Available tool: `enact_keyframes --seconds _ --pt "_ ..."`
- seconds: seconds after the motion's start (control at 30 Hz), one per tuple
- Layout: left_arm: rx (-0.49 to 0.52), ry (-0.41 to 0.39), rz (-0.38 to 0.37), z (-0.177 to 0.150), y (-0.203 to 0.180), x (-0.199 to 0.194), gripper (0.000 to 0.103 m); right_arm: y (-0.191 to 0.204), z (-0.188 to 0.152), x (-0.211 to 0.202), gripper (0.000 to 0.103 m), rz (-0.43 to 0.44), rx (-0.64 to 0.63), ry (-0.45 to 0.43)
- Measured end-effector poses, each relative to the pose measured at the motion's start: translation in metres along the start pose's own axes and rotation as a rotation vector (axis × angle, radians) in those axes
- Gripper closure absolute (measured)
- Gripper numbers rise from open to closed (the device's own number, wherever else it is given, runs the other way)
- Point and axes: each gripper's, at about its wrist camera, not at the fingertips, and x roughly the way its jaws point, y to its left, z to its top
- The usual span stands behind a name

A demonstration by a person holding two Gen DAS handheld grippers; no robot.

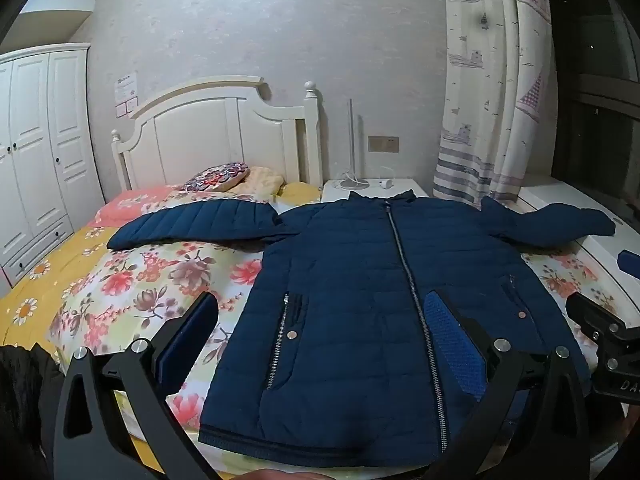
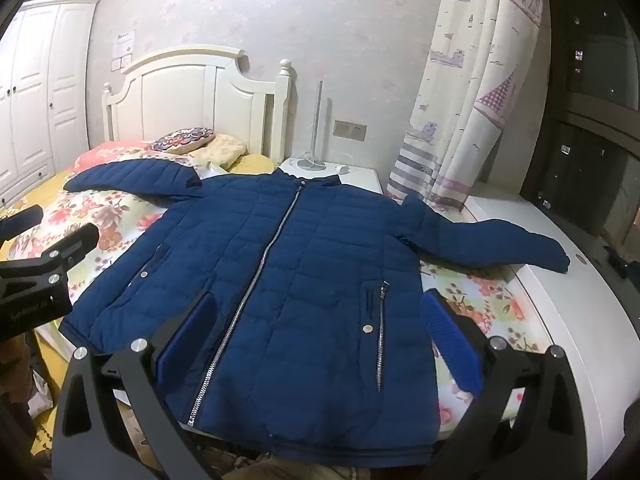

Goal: Fold large clothes

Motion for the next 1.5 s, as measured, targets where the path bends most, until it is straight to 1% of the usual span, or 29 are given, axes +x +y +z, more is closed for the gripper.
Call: enact_keyframes --seconds 0.27,0.3,0.33,0.4,0.73,1.5 --pt "-0.005 0.005 -0.028 0.0 0.002 0.0 0.004 0.002 0.0 0.002 0.002 -0.004 0.003 0.001" --pt "-0.007 -0.002 -0.009 0.001 0.008 -0.003 0.004 0.002 -0.001 0.001 0.002 -0.005 0.004 0.0" --pt "-0.007 -0.002 0.001 0.001 0.003 -0.001 0.004 0.001 -0.002 0.001 0.002 -0.004 0.007 -0.002" --pt "-0.008 -0.003 0.0 -0.002 0.009 -0.001 0.004 0.003 0.001 0.003 0.002 -0.004 0.0 0.005" --pt "-0.009 0.0 0.006 -0.004 0.013 -0.002 0.004 0.002 0.001 0.002 0.002 -0.002 -0.004 0.007" --pt "-0.005 0.009 0.007 -0.01 0.007 0.001 0.004 0.003 -0.001 0.003 0.002 0.002 -0.001 0.01"
